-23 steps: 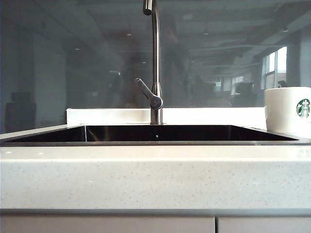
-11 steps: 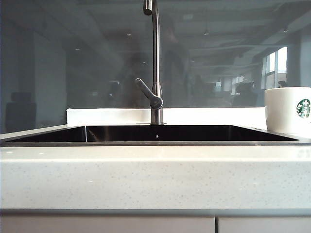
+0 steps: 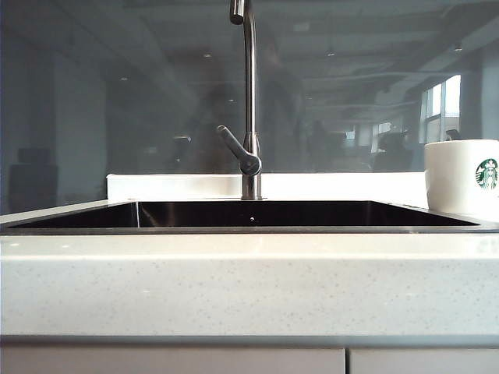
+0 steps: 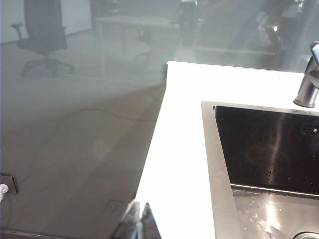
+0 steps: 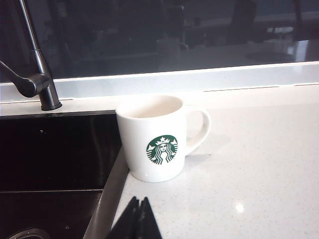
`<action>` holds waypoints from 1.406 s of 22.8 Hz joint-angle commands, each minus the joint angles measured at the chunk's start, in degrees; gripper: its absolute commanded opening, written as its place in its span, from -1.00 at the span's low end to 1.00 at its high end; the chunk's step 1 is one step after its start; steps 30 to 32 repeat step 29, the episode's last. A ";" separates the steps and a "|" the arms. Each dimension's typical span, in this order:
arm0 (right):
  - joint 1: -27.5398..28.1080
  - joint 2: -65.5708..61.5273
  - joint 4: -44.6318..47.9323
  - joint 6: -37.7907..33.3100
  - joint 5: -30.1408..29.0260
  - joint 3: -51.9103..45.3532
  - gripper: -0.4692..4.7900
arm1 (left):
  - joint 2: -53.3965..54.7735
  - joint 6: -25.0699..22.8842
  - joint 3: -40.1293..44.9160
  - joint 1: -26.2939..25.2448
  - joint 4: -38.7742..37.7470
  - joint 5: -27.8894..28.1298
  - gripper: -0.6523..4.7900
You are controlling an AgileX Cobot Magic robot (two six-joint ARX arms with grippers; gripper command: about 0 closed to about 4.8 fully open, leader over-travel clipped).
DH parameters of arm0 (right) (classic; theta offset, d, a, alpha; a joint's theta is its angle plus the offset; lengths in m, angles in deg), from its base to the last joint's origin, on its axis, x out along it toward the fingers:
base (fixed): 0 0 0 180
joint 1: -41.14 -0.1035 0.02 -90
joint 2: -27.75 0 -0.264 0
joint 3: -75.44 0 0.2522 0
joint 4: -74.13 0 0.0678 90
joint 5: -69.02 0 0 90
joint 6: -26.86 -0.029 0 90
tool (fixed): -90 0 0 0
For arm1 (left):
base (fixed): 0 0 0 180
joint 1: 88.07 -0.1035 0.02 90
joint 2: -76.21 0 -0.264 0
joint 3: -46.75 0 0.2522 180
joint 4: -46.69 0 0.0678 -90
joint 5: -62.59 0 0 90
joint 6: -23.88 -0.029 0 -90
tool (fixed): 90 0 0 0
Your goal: Pick up the mug next to the sink, go to the faucet to get some water, pour the water into the sink, and finally put the mug back to its place.
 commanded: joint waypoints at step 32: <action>0.04 0.13 0.98 0.00 0.07 -0.20 -0.84 | 0.02 -1.11 -0.17 0.09 0.46 -0.37 -0.78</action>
